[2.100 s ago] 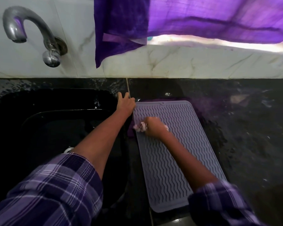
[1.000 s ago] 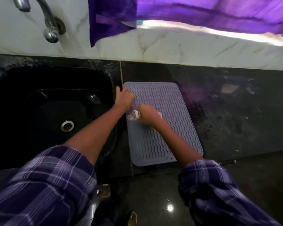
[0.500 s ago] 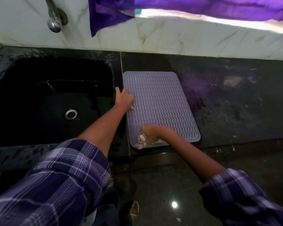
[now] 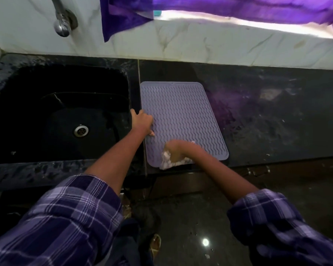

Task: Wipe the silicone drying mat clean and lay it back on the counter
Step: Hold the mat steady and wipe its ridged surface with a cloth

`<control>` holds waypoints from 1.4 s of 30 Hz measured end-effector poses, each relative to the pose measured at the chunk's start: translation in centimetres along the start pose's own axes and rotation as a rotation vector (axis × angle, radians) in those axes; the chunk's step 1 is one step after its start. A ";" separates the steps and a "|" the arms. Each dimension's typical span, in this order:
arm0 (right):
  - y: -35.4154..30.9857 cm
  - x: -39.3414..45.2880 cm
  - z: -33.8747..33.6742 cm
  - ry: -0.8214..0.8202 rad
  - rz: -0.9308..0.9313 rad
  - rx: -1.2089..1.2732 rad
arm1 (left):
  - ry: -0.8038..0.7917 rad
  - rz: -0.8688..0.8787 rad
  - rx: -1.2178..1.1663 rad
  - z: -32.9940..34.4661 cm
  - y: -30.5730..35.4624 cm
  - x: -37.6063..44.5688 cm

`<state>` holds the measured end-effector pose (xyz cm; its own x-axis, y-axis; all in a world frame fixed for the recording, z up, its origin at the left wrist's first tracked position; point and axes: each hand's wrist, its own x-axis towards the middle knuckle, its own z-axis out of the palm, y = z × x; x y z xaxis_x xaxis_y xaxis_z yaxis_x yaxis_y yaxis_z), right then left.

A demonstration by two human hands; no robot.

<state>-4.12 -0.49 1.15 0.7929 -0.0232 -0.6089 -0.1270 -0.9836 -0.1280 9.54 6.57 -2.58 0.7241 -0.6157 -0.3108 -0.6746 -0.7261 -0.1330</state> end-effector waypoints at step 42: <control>4.1 2.8 -5.4 0.547 0.222 0.023 | 0.001 0.081 -0.079 -0.9 -0.9 0.9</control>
<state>0.86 -5.55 3.16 0.9374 -0.3225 -0.1318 -0.3327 -0.9408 -0.0645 10.98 6.40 -1.92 0.6676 -0.6737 -0.3169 -0.7176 -0.6957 -0.0325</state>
